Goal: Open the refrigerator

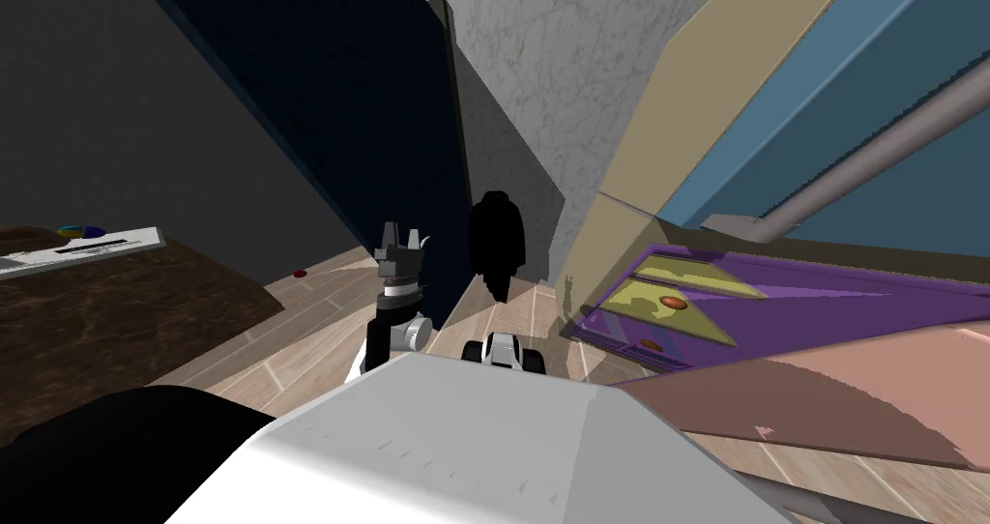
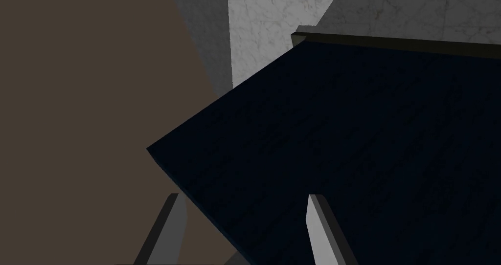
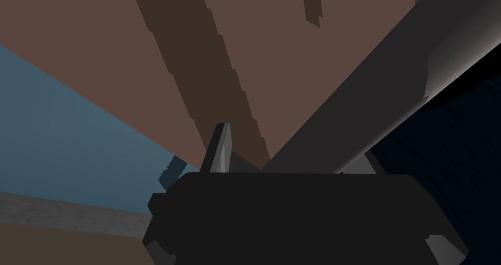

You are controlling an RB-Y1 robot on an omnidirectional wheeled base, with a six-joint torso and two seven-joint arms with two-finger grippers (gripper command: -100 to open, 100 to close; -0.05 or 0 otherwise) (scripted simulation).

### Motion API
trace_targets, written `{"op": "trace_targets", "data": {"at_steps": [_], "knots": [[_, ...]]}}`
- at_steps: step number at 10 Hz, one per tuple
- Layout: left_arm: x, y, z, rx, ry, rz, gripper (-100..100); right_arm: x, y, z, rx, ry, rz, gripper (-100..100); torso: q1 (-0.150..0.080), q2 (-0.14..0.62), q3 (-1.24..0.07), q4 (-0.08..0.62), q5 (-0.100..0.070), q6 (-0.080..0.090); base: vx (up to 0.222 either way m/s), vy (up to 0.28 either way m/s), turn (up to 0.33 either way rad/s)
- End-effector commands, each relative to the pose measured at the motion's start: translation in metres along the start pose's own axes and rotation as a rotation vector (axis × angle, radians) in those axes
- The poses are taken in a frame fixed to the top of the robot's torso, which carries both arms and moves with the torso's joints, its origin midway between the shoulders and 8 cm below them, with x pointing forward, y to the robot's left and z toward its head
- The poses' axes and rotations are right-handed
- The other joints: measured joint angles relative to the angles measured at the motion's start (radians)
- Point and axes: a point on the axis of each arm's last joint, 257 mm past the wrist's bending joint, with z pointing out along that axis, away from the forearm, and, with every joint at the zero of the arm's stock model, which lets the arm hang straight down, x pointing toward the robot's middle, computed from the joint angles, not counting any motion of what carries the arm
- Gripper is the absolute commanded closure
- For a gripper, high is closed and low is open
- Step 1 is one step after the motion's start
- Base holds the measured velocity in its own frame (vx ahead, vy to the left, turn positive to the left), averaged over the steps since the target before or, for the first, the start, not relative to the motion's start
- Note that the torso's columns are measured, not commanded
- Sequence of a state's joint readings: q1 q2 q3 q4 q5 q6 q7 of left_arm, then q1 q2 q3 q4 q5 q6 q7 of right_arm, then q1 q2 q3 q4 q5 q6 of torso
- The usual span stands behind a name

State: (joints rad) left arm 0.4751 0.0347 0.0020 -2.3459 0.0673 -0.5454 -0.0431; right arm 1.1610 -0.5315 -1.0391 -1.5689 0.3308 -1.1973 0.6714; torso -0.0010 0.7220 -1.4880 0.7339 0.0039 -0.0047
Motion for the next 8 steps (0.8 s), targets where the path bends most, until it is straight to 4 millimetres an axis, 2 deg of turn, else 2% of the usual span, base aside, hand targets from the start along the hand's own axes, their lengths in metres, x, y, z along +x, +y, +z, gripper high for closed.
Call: {"op": "trace_targets", "data": {"at_steps": [1,2,4,6,8], "knots": [[0.0,0.0,0.0,0.0,0.0,0.0,0,-0.013,0.015,0.008,-0.063,-0.041,-0.005,100,-0.001,0.001,0.0,-0.001,0.0,-0.001,-0.255,-0.159,0.033],[0.0,0.0,0.0,0.0,0.0,0.0,0,-0.013,0.015,0.008,-0.063,-0.041,-0.005,100,-0.004,0.012,0.006,0.002,0.0,0.0,-0.196,-0.18,0.037],[0.0,0.0,0.0,0.0,0.0,0.0,0,-0.025,0.03,0.015,-0.127,-0.082,-0.01,100,-0.007,0.01,0.005,0.003,-0.001,0.001,-0.166,-0.194,0.018],[0.0,0.0,0.0,0.0,0.0,0.0,0,-0.038,0.045,0.02,-0.19,-0.123,-0.015,100,-0.01,0.012,0.007,0.003,-0.002,0.001,-0.251,-0.223,0.041],[0.0,0.0,0.0,0.0,0.0,0.0,0,-0.044,0.052,0.022,-0.222,-0.144,-0.016,100,-0.006,0.008,0.005,0.002,-0.003,0.001,-0.189,-0.154,-0.002]]}}
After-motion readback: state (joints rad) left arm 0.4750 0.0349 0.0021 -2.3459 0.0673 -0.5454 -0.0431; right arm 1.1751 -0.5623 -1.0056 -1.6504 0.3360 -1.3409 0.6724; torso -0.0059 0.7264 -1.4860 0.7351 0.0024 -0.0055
